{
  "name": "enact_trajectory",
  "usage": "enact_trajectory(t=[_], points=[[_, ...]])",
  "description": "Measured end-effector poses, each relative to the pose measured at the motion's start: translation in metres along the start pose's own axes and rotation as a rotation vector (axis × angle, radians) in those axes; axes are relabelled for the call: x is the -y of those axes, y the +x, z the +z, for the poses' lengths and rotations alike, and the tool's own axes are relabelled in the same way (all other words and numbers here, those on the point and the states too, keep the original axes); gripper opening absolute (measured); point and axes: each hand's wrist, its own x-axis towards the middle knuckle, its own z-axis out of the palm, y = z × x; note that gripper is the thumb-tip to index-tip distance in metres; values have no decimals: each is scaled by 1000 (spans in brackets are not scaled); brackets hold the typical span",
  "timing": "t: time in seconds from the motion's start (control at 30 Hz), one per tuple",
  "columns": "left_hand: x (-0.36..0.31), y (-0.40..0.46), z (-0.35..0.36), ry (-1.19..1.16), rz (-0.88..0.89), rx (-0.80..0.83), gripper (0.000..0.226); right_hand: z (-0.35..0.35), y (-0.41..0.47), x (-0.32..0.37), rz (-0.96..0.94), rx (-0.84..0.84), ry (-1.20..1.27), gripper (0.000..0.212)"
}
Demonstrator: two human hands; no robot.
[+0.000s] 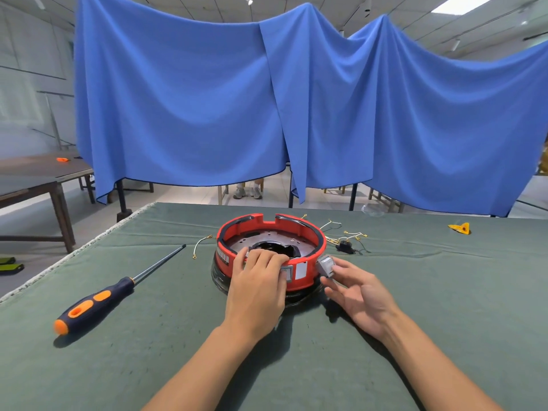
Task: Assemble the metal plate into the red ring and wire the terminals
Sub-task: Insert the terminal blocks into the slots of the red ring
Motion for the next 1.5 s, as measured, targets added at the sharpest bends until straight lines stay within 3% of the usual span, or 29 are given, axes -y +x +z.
enact_trajectory(t=[0.13,0.3,0.67,0.83,1.0,1.1,1.37,1.5], points=[[6,1,-2,-47,-64,22,27,4,2,-4,-6,21,-75,45],[8,2,-1,-93,-81,25,29,12,5,-8,-76,-22,-141,47],[15,1,-5,-134,-68,91,44,19,-4,-4,-157,-44,-210,21],[14,1,-5,-126,-74,88,45,28,-11,-11,-270,-92,-483,5],[14,1,-5,-105,-73,92,46,33,-13,-27,-589,-175,-948,17],[15,1,-5,-96,-69,97,46,35,-13,-27,-692,-161,-1001,30],[15,1,-4,-91,-63,95,45,38,-17,-22,-675,-221,-1094,27],[15,1,-4,-91,-68,94,45,40,-20,-24,-507,-71,-932,20]])
